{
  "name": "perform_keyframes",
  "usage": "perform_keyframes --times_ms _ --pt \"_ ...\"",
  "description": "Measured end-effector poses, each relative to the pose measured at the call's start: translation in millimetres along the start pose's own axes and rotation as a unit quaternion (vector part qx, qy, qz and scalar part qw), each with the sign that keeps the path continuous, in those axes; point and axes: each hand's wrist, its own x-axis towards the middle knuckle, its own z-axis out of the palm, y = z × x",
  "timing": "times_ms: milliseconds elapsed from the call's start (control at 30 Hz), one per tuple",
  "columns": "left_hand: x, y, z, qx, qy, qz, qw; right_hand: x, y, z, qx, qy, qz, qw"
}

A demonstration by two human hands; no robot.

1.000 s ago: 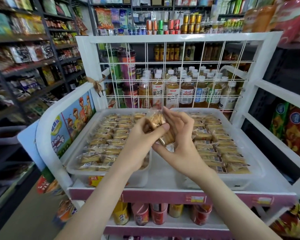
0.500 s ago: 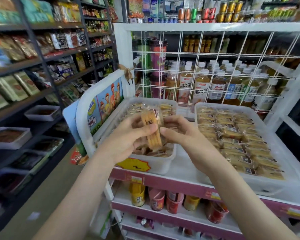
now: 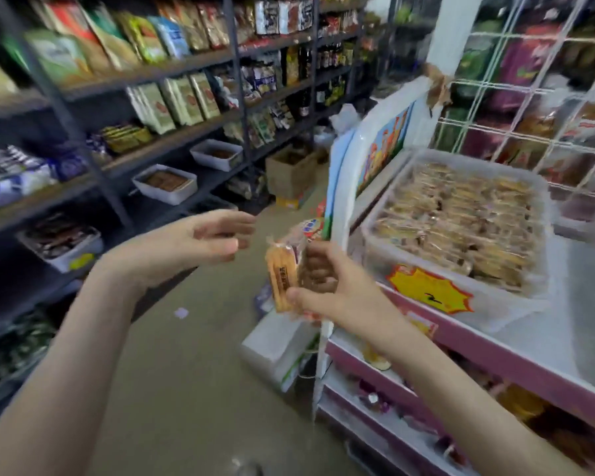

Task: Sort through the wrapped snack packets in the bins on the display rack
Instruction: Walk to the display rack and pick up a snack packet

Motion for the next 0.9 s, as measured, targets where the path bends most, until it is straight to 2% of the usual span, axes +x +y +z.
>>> perform_keyframes --times_ms 133,200,267,367,433,533,600,667,700,833,900 --pt "23.8 -123.9 -60.7 0.063 0.135 -0.14 0.979 61.7 38.4 93.2 -0.003 -0.075 0.088 0.993" --pt "46.6 -192.8 -78.3 0.104 0.152 -0.192 0.964 101.7 68.4 137.3 0.011 -0.076 0.157 0.985" --pt "70.3 -258.5 -88.4 0.152 0.128 -0.224 0.954 144.9 113.6 179.4 0.015 -0.019 0.228 0.973" --pt "96.4 -340.5 -86.8 0.189 0.088 -0.269 0.94 191.2 191.6 228.5 -0.039 0.063 0.306 0.949" --pt "114.9 -384.1 -82.7 0.229 0.083 -0.261 0.934 215.7 246.1 247.4 -0.07 0.079 0.358 0.928" --pt "149.2 -444.2 -74.1 0.293 0.05 -0.252 0.921 238.3 353.9 270.0 -0.193 0.09 0.39 0.896" --pt "168.9 -473.1 -63.7 0.319 0.023 -0.237 0.917 234.4 437.6 283.2 -0.274 0.054 0.443 0.852" --pt "181.9 -493.0 -50.9 0.339 -0.026 -0.225 0.913 228.5 449.0 290.5 -0.297 0.042 0.474 0.828" --pt "185.6 -499.0 -44.9 0.348 -0.046 -0.228 0.908 232.4 425.4 292.0 -0.293 0.047 0.48 0.826" --pt "185.2 -501.8 -31.9 0.38 -0.068 -0.238 0.892 234.5 408.9 296.4 -0.301 0.022 0.496 0.814" --pt "181.8 -497.5 -30.7 0.398 -0.074 -0.235 0.884 234.4 400.7 298.0 -0.314 0.019 0.477 0.821"
